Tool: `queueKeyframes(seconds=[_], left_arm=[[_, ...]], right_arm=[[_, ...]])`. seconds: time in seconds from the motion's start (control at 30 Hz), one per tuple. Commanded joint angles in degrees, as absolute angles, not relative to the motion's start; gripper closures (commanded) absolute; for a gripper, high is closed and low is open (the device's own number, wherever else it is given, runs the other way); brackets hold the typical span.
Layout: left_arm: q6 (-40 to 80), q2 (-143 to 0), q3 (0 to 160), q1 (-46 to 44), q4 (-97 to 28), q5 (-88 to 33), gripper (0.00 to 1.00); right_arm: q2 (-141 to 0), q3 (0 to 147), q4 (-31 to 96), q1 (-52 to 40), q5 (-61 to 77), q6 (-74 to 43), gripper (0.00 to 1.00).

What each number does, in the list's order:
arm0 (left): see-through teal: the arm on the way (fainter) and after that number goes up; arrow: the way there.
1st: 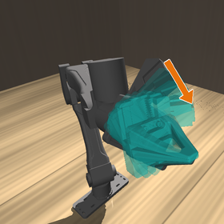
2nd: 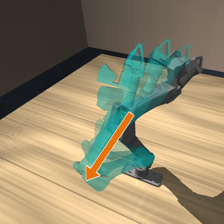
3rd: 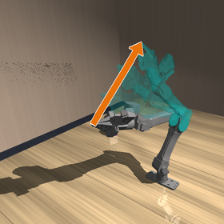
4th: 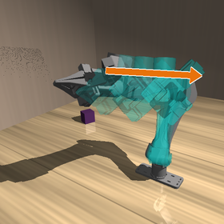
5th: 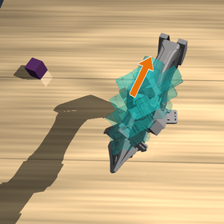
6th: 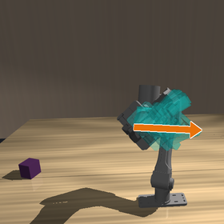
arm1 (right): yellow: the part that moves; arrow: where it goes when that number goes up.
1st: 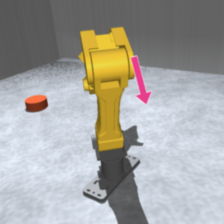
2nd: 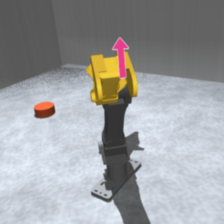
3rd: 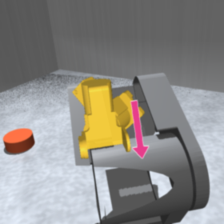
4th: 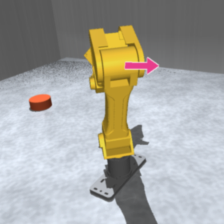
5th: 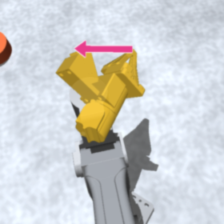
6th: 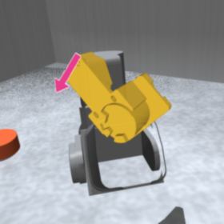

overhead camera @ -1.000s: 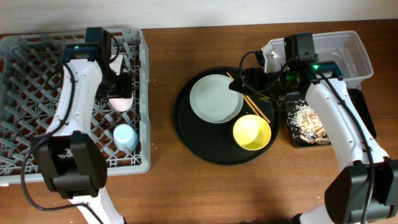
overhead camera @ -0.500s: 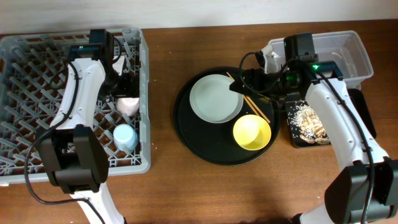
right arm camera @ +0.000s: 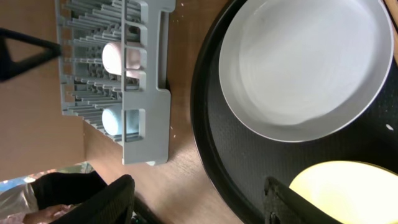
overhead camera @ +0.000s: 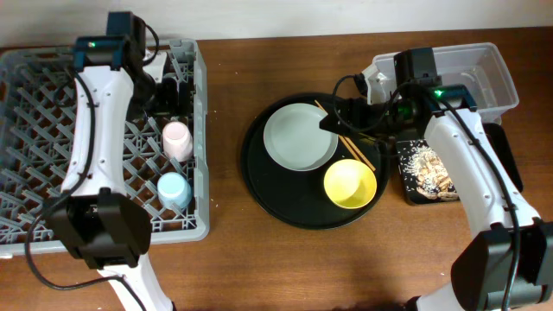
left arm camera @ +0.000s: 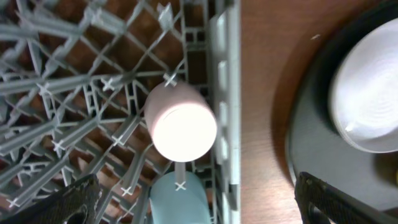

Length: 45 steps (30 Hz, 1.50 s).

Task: Sort waste into correct bins and load items into the dishwasher rack
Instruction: 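Carry the pink cup with the left gripper and set it upside down in the rack, then reach the left gripper to the yellow bowl and grasp its rim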

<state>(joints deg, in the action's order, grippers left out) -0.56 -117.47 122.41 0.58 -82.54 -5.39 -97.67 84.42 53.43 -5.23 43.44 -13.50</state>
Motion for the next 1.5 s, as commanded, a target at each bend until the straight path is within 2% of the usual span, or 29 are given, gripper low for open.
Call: queueKeyframes(seconds=[0.0,0.33,0.57,0.63,0.73,1.13,1.3,1.4,1.47], left_arm=[[0.08,-113.30,125.08,0.14,-83.88,-8.14,0.01],[0.73,-107.68,125.05,-3.22,-87.44,-8.19,0.01],[0.73,-106.26,125.05,-8.27,-87.55,-8.19,0.01],[0.97,-106.26,125.03,-9.52,-87.55,-8.19,0.01],[2.22,-106.26,125.01,-11.05,-87.39,-8.19,0.01],[3.73,-106.37,123.17,-17.23,-83.31,-8.19,0.01],[6.94,-106.39,117.54,-18.65,-79.35,-8.12,0.01],[10.11,-106.39,113.93,-18.61,-75.88,-7.68,0.01],[11.33,-106.39,112.62,-18.59,-74.30,-7.20,0.01]], right_arm=[[-95.98,84.49,54.17,-5.28,42.74,-12.19,0.34],[-84.14,84.49,61.08,-5.28,27.64,-12.25,0.34],[-77.58,84.49,65.47,-5.28,21.02,-12.25,0.30],[-77.32,84.49,66.02,-5.26,20.69,-12.25,0.23],[-77.38,84.49,66.19,-5.28,20.71,-12.25,0.01],[-79.26,84.49,66.74,-5.28,19.94,-12.45,0.01],[-82.13,84.49,66.67,-5.28,15.64,-16.56,0.04],[-83.37,84.49,66.17,-5.28,14.41,-18.24,0.10],[-84.03,84.49,65.21,-5.28,14.06,-18.55,0.19]])
